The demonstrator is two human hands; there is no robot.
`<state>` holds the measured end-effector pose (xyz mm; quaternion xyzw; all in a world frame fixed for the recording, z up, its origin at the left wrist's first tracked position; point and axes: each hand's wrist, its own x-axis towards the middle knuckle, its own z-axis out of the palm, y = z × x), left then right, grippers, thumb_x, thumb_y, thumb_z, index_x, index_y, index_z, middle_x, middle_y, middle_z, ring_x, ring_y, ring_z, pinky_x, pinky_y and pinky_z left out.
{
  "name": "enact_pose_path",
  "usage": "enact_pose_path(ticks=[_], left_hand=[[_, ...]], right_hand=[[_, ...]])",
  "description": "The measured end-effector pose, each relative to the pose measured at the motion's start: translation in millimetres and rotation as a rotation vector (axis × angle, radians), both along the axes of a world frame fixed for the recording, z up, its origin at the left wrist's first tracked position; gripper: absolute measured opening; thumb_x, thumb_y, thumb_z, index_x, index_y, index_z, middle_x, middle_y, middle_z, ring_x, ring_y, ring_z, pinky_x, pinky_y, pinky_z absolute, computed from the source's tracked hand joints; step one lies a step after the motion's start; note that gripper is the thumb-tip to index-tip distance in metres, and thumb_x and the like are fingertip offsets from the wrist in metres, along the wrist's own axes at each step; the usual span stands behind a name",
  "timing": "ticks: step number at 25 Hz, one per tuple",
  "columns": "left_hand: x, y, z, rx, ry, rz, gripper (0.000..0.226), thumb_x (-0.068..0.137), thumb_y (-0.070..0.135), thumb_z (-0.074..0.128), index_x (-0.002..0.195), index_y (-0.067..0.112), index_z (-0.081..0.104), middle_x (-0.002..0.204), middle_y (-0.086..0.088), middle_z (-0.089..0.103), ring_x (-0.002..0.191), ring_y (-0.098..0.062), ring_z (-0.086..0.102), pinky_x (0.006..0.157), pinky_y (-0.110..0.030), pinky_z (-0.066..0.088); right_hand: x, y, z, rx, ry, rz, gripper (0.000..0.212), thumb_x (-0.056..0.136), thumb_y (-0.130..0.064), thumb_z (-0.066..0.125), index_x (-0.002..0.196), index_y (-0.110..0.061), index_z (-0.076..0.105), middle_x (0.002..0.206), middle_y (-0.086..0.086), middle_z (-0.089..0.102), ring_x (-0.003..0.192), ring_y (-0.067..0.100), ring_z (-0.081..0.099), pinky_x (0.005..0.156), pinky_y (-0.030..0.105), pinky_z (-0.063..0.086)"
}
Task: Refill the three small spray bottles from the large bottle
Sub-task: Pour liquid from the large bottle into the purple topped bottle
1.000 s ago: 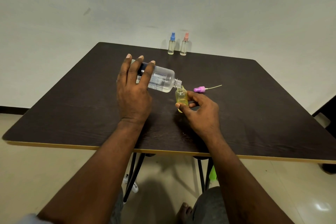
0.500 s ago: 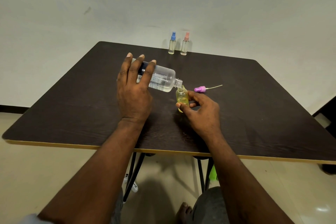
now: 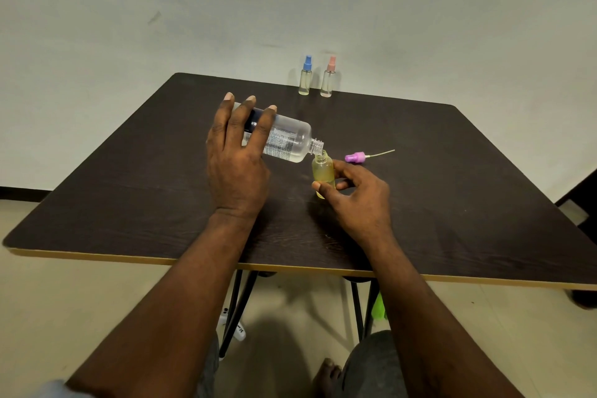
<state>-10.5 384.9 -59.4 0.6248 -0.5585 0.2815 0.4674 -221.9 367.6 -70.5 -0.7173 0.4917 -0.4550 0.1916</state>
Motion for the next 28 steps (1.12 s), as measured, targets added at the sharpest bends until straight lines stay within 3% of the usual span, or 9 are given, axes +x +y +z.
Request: enact_pose_path(ticks=[18,25,28], left_hand=[[-0.5,1.1,1.2,-0.017,-0.008,0.001,0.069,0.086,-0.012,0.062,0.146,0.021,0.058,0.155,-0.01,0.05,0.152,-0.034,0.033,0.114,-0.053,0.04],[-1.7,2.5,2.6,-0.013,-0.01,0.004,0.069,0.087,-0.012,0.059,0.147,0.022,0.058,0.155,-0.01,0.05,0.152,-0.034,0.032,0.114,-0.053,0.04],[-2.1,3.0,3.1,-0.024,-0.011,0.004,0.068,0.086,-0.012,0.06,0.146,0.021,0.059,0.154,-0.01,0.051,0.151,-0.035,0.034,0.114,-0.053,0.04]], right_hand=[[-0.4,-0.2,-1.5,-0.02,-0.028,0.017,0.047,0.081,-0.035,0.088,0.126,-0.03,0.074,0.096,-0.029,0.069,0.09,-0.007,0.065,0.075,0.004,0.049],[-1.2,-0.4,-1.0,-0.029,-0.001,0.01,0.049,0.081,-0.037,0.087,0.128,-0.029,0.073,0.096,-0.031,0.066,0.091,-0.006,0.064,0.077,0.014,0.054],[-1.5,-1.0,-1.4,-0.043,0.007,0.005,0.05,0.081,-0.037,0.087,0.128,-0.028,0.073,0.093,-0.035,0.063,0.091,-0.01,0.063,0.075,0.011,0.051]])
